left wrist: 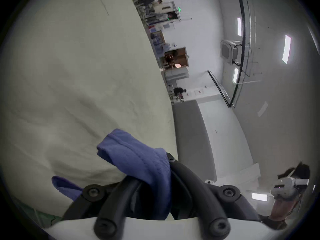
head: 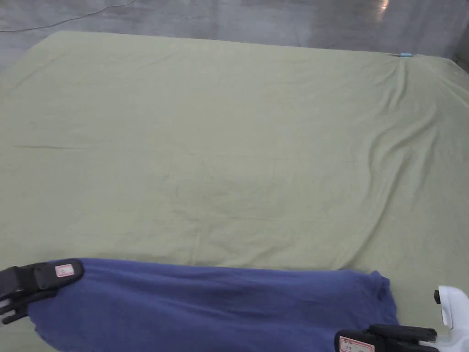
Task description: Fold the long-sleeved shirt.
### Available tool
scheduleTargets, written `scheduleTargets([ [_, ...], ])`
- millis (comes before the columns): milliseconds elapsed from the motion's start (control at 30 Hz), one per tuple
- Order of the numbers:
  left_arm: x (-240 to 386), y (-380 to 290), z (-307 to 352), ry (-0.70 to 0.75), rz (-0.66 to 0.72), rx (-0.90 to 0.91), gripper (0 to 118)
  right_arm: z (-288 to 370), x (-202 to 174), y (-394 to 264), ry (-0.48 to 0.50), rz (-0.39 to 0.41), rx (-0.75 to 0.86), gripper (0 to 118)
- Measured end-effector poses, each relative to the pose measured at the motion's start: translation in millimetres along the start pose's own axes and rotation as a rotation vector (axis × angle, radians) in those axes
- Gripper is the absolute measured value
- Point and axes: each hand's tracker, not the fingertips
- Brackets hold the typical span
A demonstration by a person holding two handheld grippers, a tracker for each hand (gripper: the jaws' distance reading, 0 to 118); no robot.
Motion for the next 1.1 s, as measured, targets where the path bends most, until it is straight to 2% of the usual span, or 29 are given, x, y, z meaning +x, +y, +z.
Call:
scheduleTargets([
  [200, 1, 17, 17, 0.126, 0.087, 0.13, 0, 0, -3, 2, -0.037, 0.011, 0.01, 0],
  [333, 42, -7, -16, 0.246, 0.01, 0.103, 0, -2, -6, 3, -0.153, 0.019, 0.004, 0],
  [400, 62, -20, -34, 0.274, 0.009, 0.104, 0, -2, -5, 2, -0.165, 0.02, -0.003, 0],
  [467, 92, -41, -64, 0.262, 0.001, 0.095, 0, 0, -4, 0, -0.174, 0.017, 0.002, 0],
  [567, 125, -68, -108, 0.161, -0.012, 0.062, 0, 7, 1, -4, -0.168, -0.007, 0.026, 0],
  [633, 148, -88, -151, 0.077, 0.014, -0.027, 0, 14, 2, -7, -0.163, -0.022, 0.043, 0],
  [700, 158, -104, -185, 0.065, 0.003, -0.098, 0, 22, 5, -10, -0.168, -0.029, 0.057, 0],
  [833, 167, -148, -262, 0.171, -0.046, -0.232, 0, 48, 15, -18, -0.195, -0.043, 0.101, 0],
  [1033, 117, -199, -351, 0.318, 0.073, -0.362, 0, 77, 24, -29, -0.252, -0.057, 0.145, 0],
  [1067, 111, -207, -362, 0.354, 0.07, -0.378, 8, 80, 25, -30, -0.258, -0.058, 0.149, 0],
  [1100, 100, -213, -372, 0.377, 0.082, -0.397, 38, 84, 26, -32, -0.266, -0.061, 0.154, 0],
])
